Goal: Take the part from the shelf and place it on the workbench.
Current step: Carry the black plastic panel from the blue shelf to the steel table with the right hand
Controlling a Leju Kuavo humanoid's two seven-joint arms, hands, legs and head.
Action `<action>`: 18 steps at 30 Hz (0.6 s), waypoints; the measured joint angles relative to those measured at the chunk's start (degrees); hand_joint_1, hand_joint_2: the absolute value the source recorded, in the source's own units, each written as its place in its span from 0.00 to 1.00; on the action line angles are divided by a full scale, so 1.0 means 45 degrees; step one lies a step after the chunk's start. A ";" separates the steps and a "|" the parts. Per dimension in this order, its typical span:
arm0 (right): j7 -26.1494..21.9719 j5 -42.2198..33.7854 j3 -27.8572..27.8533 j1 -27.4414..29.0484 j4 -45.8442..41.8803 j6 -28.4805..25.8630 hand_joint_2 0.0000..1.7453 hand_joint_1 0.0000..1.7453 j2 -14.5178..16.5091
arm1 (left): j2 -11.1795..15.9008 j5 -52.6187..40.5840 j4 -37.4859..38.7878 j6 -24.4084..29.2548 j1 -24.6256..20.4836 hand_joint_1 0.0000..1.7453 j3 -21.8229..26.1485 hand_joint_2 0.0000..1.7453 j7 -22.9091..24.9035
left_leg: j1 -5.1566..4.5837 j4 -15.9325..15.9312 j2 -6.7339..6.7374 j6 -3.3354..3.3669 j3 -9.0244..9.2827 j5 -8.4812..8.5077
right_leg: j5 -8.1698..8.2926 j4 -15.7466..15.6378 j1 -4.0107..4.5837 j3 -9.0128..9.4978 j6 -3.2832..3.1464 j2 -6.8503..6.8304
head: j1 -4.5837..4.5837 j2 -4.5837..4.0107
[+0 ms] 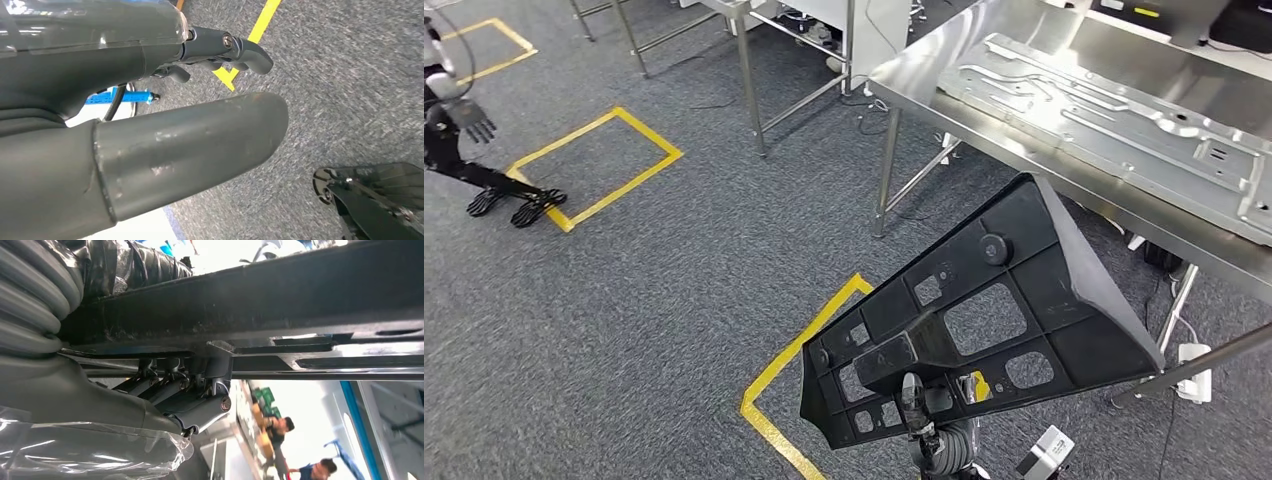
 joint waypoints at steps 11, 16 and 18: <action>0.0031 0.0046 0.0022 0.0019 -0.0044 -0.0182 1.00 1.00 0.0000 | 0.0023 -0.0070 0.0000 -0.0033 0.0088 0.00 0.0072 0.00 -0.0006 | 0.0084 0.1025 -0.2048 -0.0043 -0.0921 0.0212 | -0.0056 0.0045 -0.0094 0.0172 -0.0237 0.1882 | -0.0005 0.0000; 0.0055 0.0077 0.0040 0.0006 -0.0049 -0.0279 1.00 1.00 -0.0014 | 0.0015 -0.0094 -0.0001 -0.0060 -0.0005 0.00 0.0112 0.00 -0.0041 | 0.0064 0.0212 -0.2078 0.0256 -0.0594 0.0386 | 0.0002 0.0070 -0.0139 -0.0021 0.0131 0.2392 | -0.0002 0.0000; 0.0062 0.0086 0.0046 -0.0003 -0.0050 -0.0310 1.00 1.00 -0.0021 | -0.0002 -0.0102 -0.0006 -0.0069 0.0002 0.00 0.0132 0.00 -0.0061 | 0.0145 0.0067 -0.1762 0.0387 -0.0547 0.0468 | -0.0347 0.0616 -0.0109 -0.0282 0.0259 0.1860 | 0.0033 0.0000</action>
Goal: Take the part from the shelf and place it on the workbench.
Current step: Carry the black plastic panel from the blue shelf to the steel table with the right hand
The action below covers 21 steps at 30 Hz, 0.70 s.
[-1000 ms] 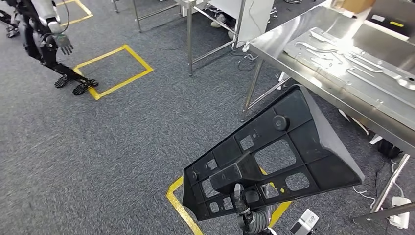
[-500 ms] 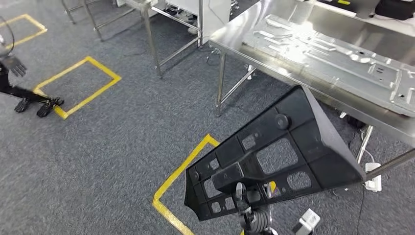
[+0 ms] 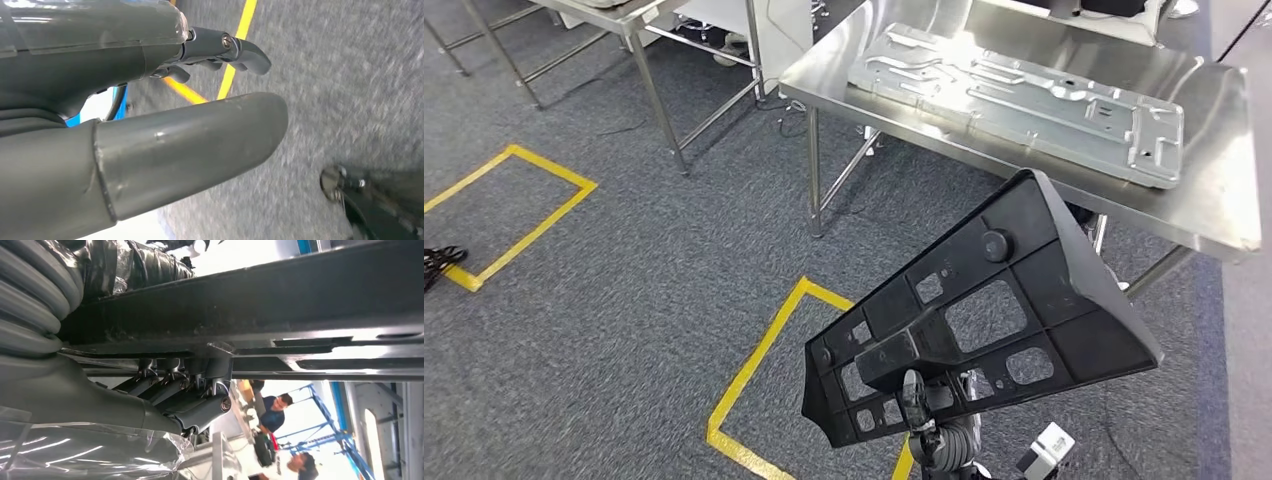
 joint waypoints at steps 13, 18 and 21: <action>0.0133 0.0072 0.0040 -0.0044 0.0011 -0.0096 1.00 1.00 -0.0006 | -0.0004 -0.0030 -0.0004 -0.0026 0.0026 0.00 0.0061 0.00 -0.0038 | -0.0068 -0.0044 0.1344 -0.0102 0.0273 -0.0223 | -0.0022 0.0657 0.0033 -0.0309 -0.0030 -0.1655 | 0.0031 0.0000; 0.0174 0.0181 0.0093 -0.0093 0.0012 -0.0241 1.00 1.00 -0.0004 | -0.0010 -0.0049 -0.0004 -0.0052 -0.0060 0.00 0.0070 0.00 -0.0040 | -0.0046 0.0947 0.0921 -0.0498 0.0142 -0.1109 | 0.0516 -0.0944 0.0001 0.0497 -0.0523 -0.1318 | 0.0019 0.0000; 0.0260 0.0495 0.0174 -0.0157 0.0036 -0.0524 1.00 1.00 -0.0005 | -0.0008 -0.0037 -0.0004 -0.0118 -0.0016 0.00 0.0081 0.00 0.0023 | -0.0046 0.3167 0.0371 -0.0522 -0.1048 -0.1928 | 0.0492 -0.0909 0.0039 0.0496 -0.0625 -0.0876 | 0.0017 0.0000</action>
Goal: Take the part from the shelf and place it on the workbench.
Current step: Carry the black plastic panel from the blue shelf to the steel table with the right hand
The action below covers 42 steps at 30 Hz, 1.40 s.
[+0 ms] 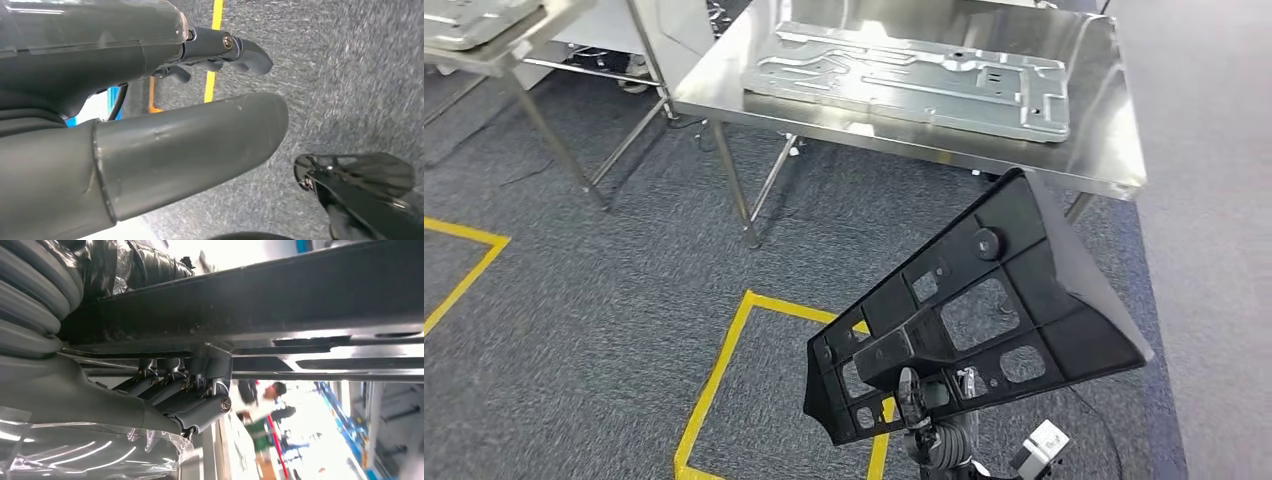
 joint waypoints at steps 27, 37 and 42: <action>0.0204 0.1059 0.0625 -0.0358 0.0193 -0.1427 1.00 1.00 -0.0310 | 0.0017 -0.0186 0.0000 -0.0135 -0.0039 0.00 0.0098 0.00 0.0219 | 0.0080 -0.2676 0.0067 -0.0047 0.1879 0.0761 | -0.0234 0.0030 -0.0180 0.0128 0.0238 -0.0345 | 0.0019 0.0001; 0.0387 0.1109 0.0788 -0.0463 0.0313 -0.2006 1.00 1.00 -0.0394 | 0.0106 -0.0327 0.0000 -0.0155 0.0187 0.00 0.0203 0.00 0.0309 | -0.0109 -0.2302 -0.0064 0.0248 -0.0241 0.2729 | -0.1798 -0.0147 -0.0071 0.1930 0.0325 -0.0045 | 0.0008 0.0000; 0.0815 0.1735 0.0993 -0.0600 0.0423 -0.2847 1.00 1.00 -0.0533 | 0.0107 -0.0385 0.0000 -0.0164 0.0157 0.00 0.0338 0.00 0.0335 | -0.0042 -0.3132 -0.0115 0.0620 0.0706 0.2125 | -0.1318 0.1203 -0.0092 0.1407 0.0705 -0.0140 | 0.0007 0.0000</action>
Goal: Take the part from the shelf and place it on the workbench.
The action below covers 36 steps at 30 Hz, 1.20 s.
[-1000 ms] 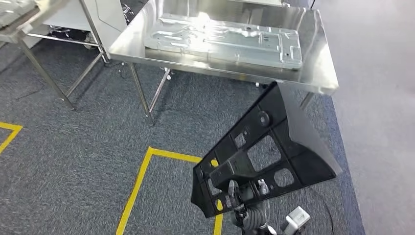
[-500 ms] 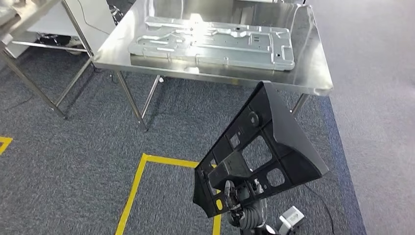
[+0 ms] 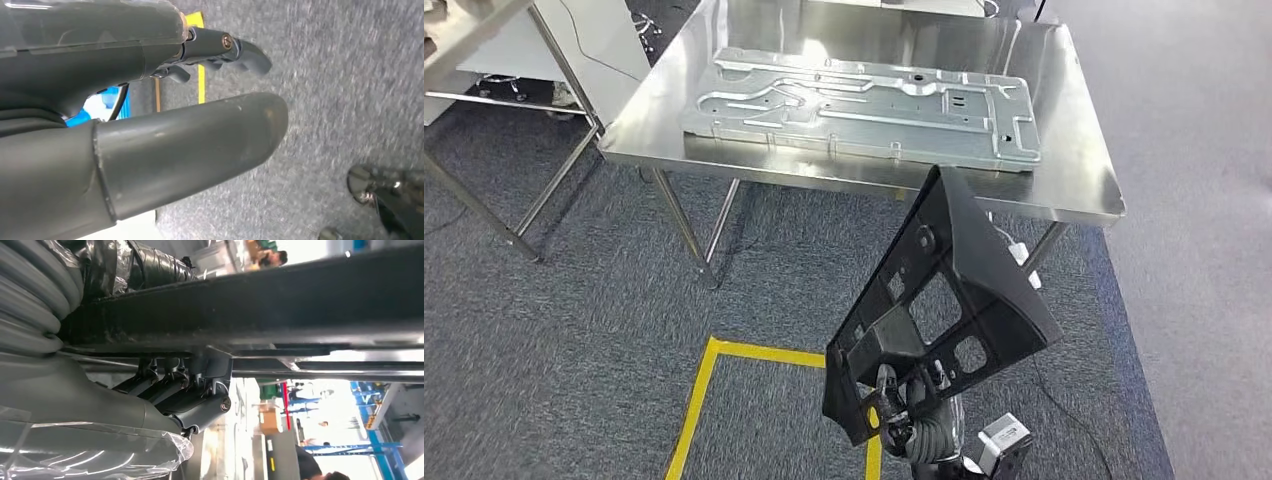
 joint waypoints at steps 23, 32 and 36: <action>0.7810 1.8958 0.0351 -0.0684 0.0008 -0.5620 1.00 1.00 -0.1653 | 0.0056 -0.0674 0.0010 -0.0205 -0.0167 0.00 0.0296 0.00 0.0191 | 0.0218 0.1876 0.0001 -0.0807 -0.0684 -0.1982 | 0.0308 -0.1238 -0.0069 -0.0074 -0.0581 0.0063 | -0.0011 0.0000; 0.8653 1.8972 -0.0368 -0.1290 -0.0340 -0.4371 1.00 1.00 -0.3099 | 0.0069 -0.0829 0.0015 -0.0352 -0.0327 0.00 0.0296 0.00 0.0169 | 0.0184 0.0406 0.0035 -0.0045 0.0133 -0.0186 | 0.0057 0.1505 -0.0099 -0.1033 0.0140 -0.0083 | -0.0008 0.0000; 0.9206 1.8943 -0.0662 -0.1304 -0.0327 -0.3950 1.00 1.00 -0.3529 | 0.0074 -0.0844 0.0016 -0.0375 -0.0261 0.00 0.0296 0.00 0.0177 | 0.0063 -0.0094 -0.0070 0.0011 0.1140 -0.0649 | -0.1611 0.2336 -0.0063 -0.2845 0.0093 -0.0107 | -0.0008 0.0000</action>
